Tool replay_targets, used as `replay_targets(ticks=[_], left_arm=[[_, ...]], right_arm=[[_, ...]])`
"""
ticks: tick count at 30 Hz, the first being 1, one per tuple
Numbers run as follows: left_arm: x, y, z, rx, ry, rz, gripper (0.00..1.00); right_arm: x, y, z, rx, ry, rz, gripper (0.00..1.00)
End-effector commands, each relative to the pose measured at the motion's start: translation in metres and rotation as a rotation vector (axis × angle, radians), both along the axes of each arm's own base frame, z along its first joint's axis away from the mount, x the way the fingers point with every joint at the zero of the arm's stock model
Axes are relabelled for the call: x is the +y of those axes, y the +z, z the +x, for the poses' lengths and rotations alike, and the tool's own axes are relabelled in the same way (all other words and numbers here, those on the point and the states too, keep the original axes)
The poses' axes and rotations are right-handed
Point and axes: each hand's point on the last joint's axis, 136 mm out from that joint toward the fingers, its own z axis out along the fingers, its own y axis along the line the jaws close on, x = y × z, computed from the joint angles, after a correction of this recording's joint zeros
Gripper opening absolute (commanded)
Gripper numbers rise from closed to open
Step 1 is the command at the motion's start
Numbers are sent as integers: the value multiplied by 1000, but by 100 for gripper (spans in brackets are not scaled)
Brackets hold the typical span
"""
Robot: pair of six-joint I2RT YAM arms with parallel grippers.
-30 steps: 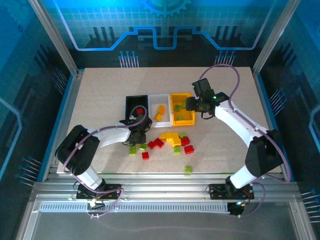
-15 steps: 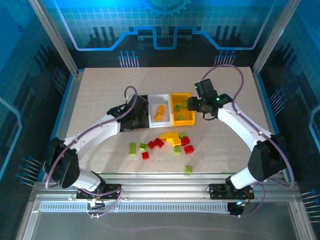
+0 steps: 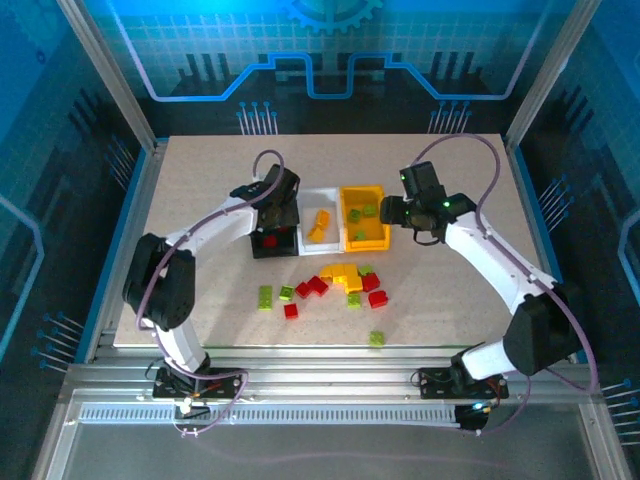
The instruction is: Sort the legos into containers by color
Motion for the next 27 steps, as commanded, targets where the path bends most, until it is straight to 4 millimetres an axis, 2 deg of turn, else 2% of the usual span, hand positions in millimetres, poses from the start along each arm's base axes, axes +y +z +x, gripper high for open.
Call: replay_targets(ticks=[1, 3, 5, 10, 13, 14, 16, 18, 22, 27], left_arm=[[-25, 41, -31, -57, -103, -46, 88], [-42, 36, -62, -27, -179, -42, 92], [-55, 21, -95, 38, -252, -46, 94], [-65, -24, -178, 219, -331, -59, 95], [-71, -41, -213, 274, -378, -28, 93], [-71, -46, -220, 289, -378, -13, 91], [-69, -61, -231, 330, -365, -9, 80], [-66, -76, -237, 363, -347, -16, 76], [-65, -92, -235, 374, -343, 21, 76], [-60, -110, -227, 389, -332, 81, 65]], right_arm=[[-5, 2, -3, -5, -21, 34, 66], [-5, 0, -3, -2, -21, 37, 66], [-6, -3, -3, 4, -21, 37, 66], [-6, -13, -3, 17, -21, 44, 66], [-5, -19, -3, 27, -22, 53, 66], [-5, -20, -3, 28, -22, 56, 66], [-4, -23, -4, 32, -21, 60, 66], [-3, -23, -4, 33, -21, 66, 66], [-4, -21, -4, 26, -19, 64, 66], [-6, -16, -6, 15, -17, 62, 66]])
